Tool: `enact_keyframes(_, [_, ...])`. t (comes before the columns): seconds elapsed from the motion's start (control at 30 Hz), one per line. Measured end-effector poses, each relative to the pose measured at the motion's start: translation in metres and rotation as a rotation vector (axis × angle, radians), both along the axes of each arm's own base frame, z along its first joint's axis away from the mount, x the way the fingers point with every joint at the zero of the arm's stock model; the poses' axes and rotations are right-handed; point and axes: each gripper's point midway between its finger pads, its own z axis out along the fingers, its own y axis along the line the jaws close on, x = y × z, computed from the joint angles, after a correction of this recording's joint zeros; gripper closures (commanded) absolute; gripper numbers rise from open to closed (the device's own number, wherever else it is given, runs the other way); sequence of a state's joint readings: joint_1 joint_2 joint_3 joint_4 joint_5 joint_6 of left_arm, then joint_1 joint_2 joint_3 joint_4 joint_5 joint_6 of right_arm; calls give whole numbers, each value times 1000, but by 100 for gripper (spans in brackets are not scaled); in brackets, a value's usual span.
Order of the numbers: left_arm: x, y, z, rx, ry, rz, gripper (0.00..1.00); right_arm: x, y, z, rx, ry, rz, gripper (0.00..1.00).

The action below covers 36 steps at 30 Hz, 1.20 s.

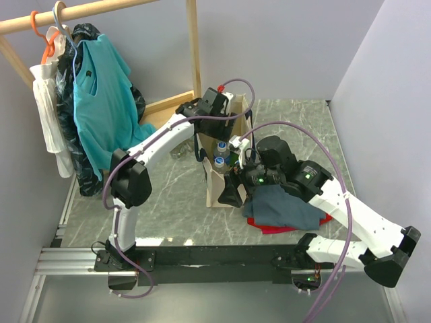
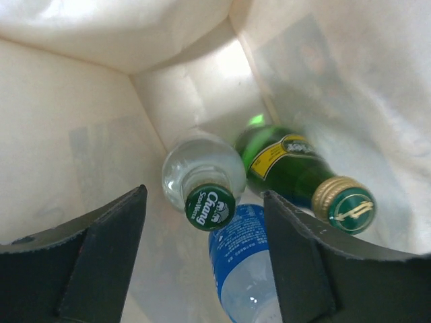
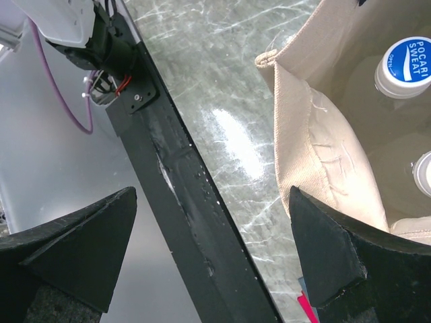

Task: Take the beverage out of the canvas bag
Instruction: Take out the drink from the canvas bag.

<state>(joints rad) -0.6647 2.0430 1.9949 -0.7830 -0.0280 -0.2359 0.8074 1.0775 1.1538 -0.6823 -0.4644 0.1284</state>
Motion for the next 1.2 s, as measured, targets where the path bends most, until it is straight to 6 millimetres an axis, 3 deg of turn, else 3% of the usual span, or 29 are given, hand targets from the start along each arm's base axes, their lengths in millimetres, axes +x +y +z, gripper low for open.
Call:
enact_keyframes(0.1, [-3, 1, -7, 12, 21, 9, 34, 0, 0, -1, -3, 2, 0, 0])
enact_keyframes(0.33, [-1, -1, -13, 32, 18, 23, 40, 0, 0, -1, -6, 5, 0, 0])
enact_keyframes(0.57, [0, -1, -13, 35, 15, 30, 58, 0, 0, -1, -8, 6, -1, 0])
enact_keyframes(0.73, [-1, -2, -13, 33, 15, 26, 62, 1, 0, 0, -10, 6, -3, 0])
enact_keyframes(0.77, [-1, -2, -13, 34, 15, 26, 69, 1, 0, 0, -11, 6, -3, 0])
enact_keyframes(0.8, [-1, -2, -13, 35, 15, 26, 71, 1, 0, -1, -12, 7, -3, 0])
enact_keyframes(0.9, [-1, -1, -13, 41, 11, 24, 71, 1, 0, -1, -15, 6, -1, 0])
enact_keyframes(0.97, [-1, -1, -13, 42, 9, 25, 64, 1, 0, -2, -16, 5, 0, 0])
enact_keyframes(1.13, [-1, -1, -13, 42, 9, 25, 66, 2, 1, 0, -18, 6, 0, 0])
enact_keyframes(1.2, [-1, -1, -13, 42, 9, 25, 79, 2, 0, -1, -20, 5, -2, 0])
